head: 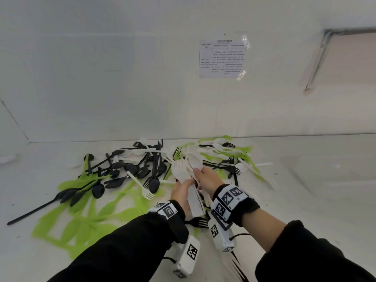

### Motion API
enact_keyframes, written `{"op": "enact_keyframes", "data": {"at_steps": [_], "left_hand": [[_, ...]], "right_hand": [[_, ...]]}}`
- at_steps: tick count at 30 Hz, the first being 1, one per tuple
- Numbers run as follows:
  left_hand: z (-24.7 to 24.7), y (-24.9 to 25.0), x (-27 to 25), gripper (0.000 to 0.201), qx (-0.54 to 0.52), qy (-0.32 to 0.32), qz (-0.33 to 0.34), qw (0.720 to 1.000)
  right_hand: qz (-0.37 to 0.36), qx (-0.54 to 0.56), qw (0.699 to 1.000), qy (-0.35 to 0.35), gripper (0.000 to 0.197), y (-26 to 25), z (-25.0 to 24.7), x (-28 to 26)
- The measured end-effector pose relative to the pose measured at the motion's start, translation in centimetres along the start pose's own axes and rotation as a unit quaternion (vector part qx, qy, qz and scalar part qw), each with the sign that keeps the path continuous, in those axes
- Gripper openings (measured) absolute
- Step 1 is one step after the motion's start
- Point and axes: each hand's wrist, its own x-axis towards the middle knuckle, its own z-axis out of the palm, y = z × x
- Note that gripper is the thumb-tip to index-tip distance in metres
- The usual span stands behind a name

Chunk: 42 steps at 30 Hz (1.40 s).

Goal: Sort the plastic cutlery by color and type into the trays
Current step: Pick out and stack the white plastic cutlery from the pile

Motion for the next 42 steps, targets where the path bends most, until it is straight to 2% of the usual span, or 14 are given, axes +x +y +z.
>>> {"op": "enact_keyframes", "data": {"at_steps": [4, 5, 8, 12, 16, 21, 26, 27, 29, 32, 34, 37, 40, 42], "left_hand": [[0.8, -0.1, 0.0, 0.032, -0.001, -0.004, 0.012, 1.0], [0.9, -0.4, 0.3, 0.039, 0.011, 0.0, 0.013, 1.0], [1.0, -1.3, 1.2, 0.057, 0.024, -0.009, 0.004, 1.0], [2.3, -1.8, 0.7, 0.036, 0.017, -0.004, -0.002, 1.0], [3.6, -2.5, 0.3, 0.037, 0.001, -0.029, -0.002, 1.0], [4.4, -2.8, -0.2, 0.036, 0.008, -0.081, -0.009, 0.997], [4.6, -3.2, 0.0, 0.033, 0.039, -0.066, 0.005, 0.997], [4.6, -3.2, 0.1, 0.033, 0.043, -0.061, 0.006, 0.997], [4.8, -3.1, 0.4, 0.033, 0.043, -0.059, 0.008, 0.997], [5.1, -2.8, 0.4, 0.036, 0.039, -0.077, 0.005, 0.996], [5.3, -2.6, 0.4, 0.032, 0.039, -0.086, 0.007, 0.996], [5.3, -2.4, 0.5, 0.028, 0.05, -0.085, 0.01, 0.995], [5.4, -2.2, 0.7, 0.032, 0.069, -0.082, 0.011, 0.994], [5.7, -2.0, 0.8, 0.033, 0.07, -0.087, 0.007, 0.994]], "right_hand": [[-0.003, -0.03, 1.0, 0.0, 0.013, 0.2, -0.1, 0.0], [-0.004, -0.039, 0.999, 0.016, 0.015, 0.3, -0.5, -0.3], [0.0, -0.034, 0.998, 0.061, 0.044, 0.5, -1.4, -0.8], [0.02, -0.019, 0.996, 0.082, 0.036, 1.5, -2.5, -0.9], [0.03, -0.026, 0.997, 0.067, 0.028, 2.6, -3.3, -1.0], [0.046, -0.008, 0.995, 0.094, 0.029, 3.7, -4.0, -0.6], [0.072, -0.025, 0.996, 0.041, 0.028, 4.2, -4.2, -0.3], [0.077, -0.028, 0.996, 0.041, 0.029, 4.1, -4.2, -0.2], [0.074, -0.017, 0.995, 0.059, 0.016, 4.0, -4.4, 0.1], [0.071, 0.013, 0.993, 0.098, 0.02, 4.2, -4.8, 0.5], [0.067, 0.011, 0.995, 0.074, 0.007, 4.3, -4.9, 0.9], [0.071, 0.009, 0.995, 0.066, 0.019, 4.6, -5.4, 1.7], [0.068, 0.007, 0.996, 0.064, 0.01, 4.9, -6.2, 2.3], [0.063, 0.009, 0.996, 0.057, 0.014, 5.0, -6.6, 2.4]]}}
